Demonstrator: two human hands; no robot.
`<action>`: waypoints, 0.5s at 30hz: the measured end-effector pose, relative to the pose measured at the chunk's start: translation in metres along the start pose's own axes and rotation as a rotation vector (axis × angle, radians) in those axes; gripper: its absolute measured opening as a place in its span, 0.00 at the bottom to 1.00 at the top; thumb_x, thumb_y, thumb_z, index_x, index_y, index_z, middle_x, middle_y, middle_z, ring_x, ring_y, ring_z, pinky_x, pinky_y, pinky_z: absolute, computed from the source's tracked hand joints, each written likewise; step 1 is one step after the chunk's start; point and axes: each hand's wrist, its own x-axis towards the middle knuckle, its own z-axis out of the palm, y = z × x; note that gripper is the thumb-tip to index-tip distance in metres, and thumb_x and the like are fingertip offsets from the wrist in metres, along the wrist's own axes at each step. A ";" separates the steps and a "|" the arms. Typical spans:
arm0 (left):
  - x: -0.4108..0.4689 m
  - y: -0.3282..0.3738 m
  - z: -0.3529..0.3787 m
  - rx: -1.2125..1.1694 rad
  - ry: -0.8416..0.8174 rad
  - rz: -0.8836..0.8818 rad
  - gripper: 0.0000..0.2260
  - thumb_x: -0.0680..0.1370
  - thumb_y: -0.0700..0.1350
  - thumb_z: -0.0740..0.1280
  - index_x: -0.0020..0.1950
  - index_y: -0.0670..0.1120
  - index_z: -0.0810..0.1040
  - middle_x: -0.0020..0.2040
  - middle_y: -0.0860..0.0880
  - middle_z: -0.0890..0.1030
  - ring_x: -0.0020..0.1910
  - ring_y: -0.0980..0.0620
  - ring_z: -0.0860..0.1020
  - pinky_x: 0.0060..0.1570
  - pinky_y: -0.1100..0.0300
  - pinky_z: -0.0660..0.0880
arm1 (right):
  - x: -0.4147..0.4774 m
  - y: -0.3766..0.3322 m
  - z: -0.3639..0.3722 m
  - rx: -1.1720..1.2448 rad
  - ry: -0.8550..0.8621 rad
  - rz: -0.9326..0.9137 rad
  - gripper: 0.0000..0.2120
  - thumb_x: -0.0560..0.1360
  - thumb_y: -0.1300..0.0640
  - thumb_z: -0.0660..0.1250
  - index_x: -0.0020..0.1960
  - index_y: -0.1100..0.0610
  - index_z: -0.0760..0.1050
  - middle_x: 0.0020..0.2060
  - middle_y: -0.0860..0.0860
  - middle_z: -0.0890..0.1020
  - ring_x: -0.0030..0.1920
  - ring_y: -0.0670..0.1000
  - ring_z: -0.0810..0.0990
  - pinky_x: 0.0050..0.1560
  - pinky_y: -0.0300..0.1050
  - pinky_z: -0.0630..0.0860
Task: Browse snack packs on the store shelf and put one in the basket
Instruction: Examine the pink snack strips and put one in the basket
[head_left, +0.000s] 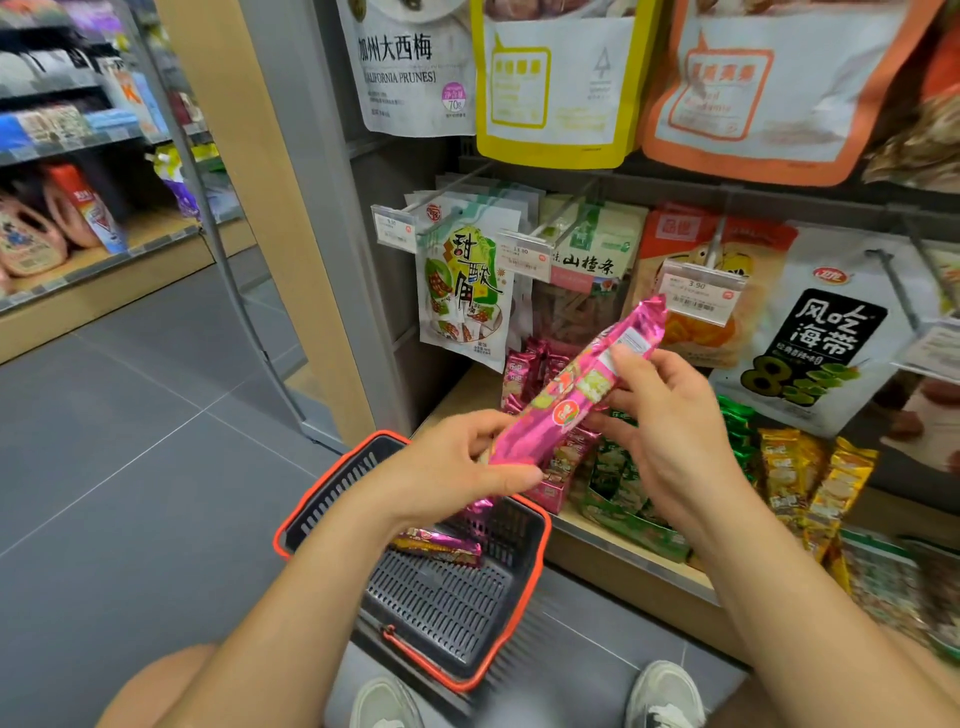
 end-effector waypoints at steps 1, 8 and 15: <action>-0.004 0.001 -0.007 0.011 0.003 -0.004 0.15 0.74 0.46 0.73 0.59 0.55 0.77 0.44 0.60 0.85 0.42 0.62 0.81 0.43 0.69 0.74 | 0.001 0.000 -0.004 0.025 -0.001 0.010 0.11 0.78 0.55 0.66 0.59 0.56 0.72 0.41 0.53 0.85 0.41 0.51 0.84 0.39 0.43 0.81; -0.017 0.002 -0.031 0.039 0.307 0.123 0.11 0.69 0.54 0.74 0.50 0.63 0.83 0.47 0.58 0.85 0.47 0.57 0.82 0.47 0.66 0.78 | 0.005 -0.004 -0.026 -0.009 -0.219 0.059 0.20 0.64 0.63 0.77 0.52 0.49 0.77 0.48 0.60 0.84 0.45 0.58 0.86 0.40 0.43 0.82; -0.018 0.003 -0.042 -0.094 0.527 0.196 0.17 0.63 0.49 0.80 0.50 0.56 0.83 0.46 0.54 0.85 0.42 0.56 0.83 0.42 0.66 0.78 | 0.009 -0.001 -0.040 -0.247 -0.190 0.039 0.15 0.58 0.58 0.79 0.42 0.55 0.80 0.46 0.59 0.84 0.43 0.54 0.86 0.39 0.41 0.81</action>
